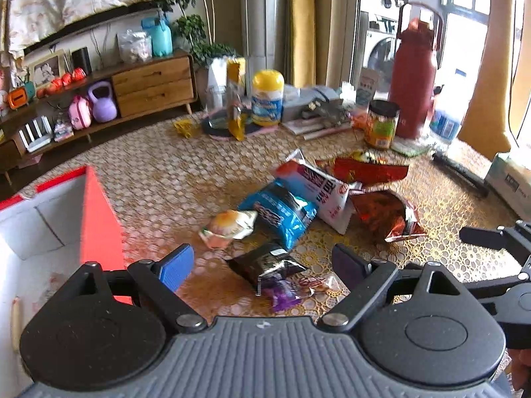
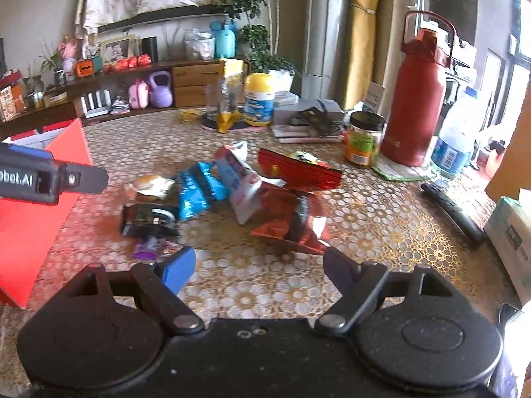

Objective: Organize snacks
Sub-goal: 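Grasp the dark red chips bag with the right tool while the left tool grasps the black packet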

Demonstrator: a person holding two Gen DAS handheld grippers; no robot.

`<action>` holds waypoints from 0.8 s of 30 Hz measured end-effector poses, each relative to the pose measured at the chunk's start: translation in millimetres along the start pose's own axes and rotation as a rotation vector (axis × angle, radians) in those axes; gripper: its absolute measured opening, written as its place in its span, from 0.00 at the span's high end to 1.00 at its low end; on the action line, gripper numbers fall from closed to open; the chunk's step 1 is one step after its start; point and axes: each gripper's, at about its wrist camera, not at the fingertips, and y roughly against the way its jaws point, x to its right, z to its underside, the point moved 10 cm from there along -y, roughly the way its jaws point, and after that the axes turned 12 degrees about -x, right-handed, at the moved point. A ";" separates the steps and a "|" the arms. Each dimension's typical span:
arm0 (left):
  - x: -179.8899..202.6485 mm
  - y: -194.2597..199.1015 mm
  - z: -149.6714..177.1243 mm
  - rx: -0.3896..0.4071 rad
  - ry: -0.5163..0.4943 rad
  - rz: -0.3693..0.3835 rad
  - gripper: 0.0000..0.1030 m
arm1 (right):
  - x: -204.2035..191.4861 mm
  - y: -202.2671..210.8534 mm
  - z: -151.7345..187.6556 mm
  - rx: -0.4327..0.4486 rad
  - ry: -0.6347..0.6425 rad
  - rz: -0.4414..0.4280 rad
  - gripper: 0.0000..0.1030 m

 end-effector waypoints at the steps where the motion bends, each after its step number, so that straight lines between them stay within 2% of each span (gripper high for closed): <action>1: 2.3 -6.9 -0.5 -0.010 0.003 0.001 0.12 | 3.4 -2.6 -0.6 -0.001 -0.006 0.001 0.19; 14: 0.3 -81.6 4.1 -0.119 0.083 -0.043 0.12 | 40.8 -34.4 -16.7 -0.007 -0.105 -0.007 0.19; 24: -4.3 -101.1 10.0 -0.140 0.118 -0.028 0.12 | 38.6 -62.0 -36.2 -0.023 -0.122 -0.021 0.18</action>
